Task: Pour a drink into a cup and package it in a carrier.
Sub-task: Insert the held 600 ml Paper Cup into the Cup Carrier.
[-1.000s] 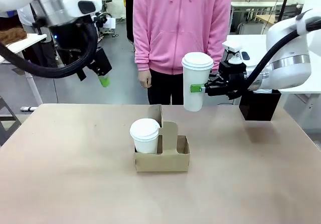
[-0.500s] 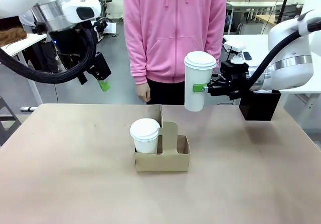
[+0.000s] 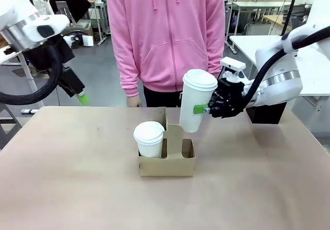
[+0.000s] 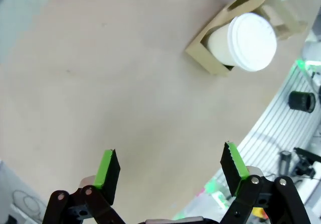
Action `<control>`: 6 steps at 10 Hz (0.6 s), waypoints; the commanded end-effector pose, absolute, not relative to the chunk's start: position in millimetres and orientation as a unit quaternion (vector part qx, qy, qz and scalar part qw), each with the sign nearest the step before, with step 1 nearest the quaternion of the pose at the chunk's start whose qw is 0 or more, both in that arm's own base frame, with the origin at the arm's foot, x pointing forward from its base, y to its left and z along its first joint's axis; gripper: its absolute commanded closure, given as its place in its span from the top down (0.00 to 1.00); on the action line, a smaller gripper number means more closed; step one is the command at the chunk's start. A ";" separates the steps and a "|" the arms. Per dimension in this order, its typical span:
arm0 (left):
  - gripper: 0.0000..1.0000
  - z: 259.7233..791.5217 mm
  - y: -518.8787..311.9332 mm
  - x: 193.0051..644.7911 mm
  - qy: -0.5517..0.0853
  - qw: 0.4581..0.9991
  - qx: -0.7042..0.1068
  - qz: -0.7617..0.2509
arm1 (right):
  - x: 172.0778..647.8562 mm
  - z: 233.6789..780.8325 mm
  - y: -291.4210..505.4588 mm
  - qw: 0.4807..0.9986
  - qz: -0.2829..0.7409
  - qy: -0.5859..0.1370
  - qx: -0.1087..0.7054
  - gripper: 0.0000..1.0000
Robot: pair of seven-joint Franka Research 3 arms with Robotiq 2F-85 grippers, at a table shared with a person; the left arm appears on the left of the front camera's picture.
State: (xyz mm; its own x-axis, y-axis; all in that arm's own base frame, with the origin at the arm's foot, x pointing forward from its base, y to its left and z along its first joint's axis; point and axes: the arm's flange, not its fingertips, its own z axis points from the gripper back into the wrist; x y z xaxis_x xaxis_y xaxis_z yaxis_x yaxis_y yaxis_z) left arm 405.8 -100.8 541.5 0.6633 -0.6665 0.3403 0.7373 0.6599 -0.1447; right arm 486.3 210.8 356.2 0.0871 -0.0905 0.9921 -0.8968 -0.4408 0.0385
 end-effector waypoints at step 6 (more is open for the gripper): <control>1.00 491.2 -46.1 380.3 -0.190 0.844 -0.194 -0.462 | 489.7 308.6 237.7 0.371 0.576 -0.341 0.644 0.80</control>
State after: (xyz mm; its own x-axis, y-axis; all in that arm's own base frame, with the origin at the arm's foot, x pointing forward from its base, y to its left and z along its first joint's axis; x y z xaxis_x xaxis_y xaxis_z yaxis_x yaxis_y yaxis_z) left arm 386.2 -55.5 498.2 0.5252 -0.7184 0.4562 0.8400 0.5234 -0.1428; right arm 488.8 237.2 309.1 0.1331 -0.0300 0.9907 -0.8718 -0.4791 0.1026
